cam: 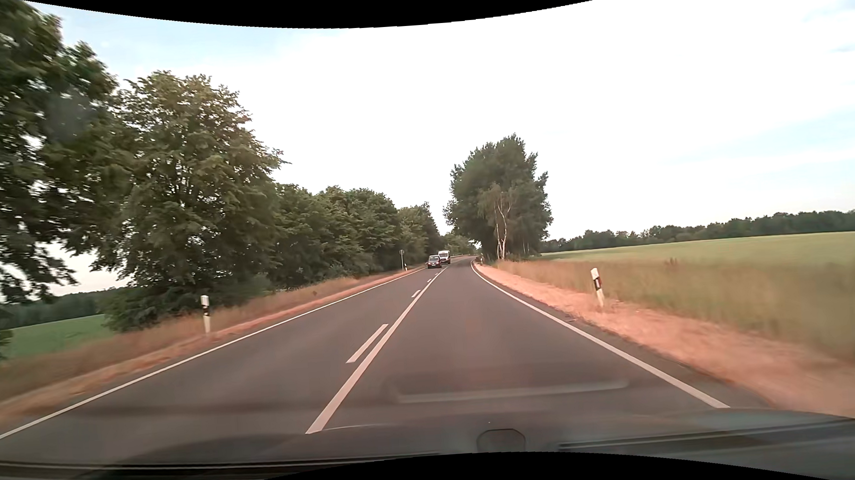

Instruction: Follow the waypoints while adhering to traffic rules and regulations

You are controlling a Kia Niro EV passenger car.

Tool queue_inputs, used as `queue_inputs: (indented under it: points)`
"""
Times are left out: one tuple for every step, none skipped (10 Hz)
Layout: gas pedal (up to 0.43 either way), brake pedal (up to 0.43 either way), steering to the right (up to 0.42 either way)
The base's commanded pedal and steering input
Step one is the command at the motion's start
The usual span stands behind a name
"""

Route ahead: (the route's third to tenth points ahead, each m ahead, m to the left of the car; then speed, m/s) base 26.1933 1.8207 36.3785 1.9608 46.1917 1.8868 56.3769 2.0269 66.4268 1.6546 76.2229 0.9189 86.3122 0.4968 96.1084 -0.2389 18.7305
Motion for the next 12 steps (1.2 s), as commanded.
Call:
queue_inputs:
  points:
    - [0.287,0.000,0.000]
    - [0.299,0.000,0.000]
    - [0.311,0.000,0.000]
    - [0.311,0.000,0.000]
    - [0.319,0.000,0.000]
    - [0.331,0.000,0.000]
    - [0.331,0.000,-0.001]
    - [0.339,0.000,0.000]
    - [0.350,0.000,0.000]
    - [0.358,0.000,0.000]
    - [0.358,0.000,0.000]
    - [0.358,0.000,0.000]
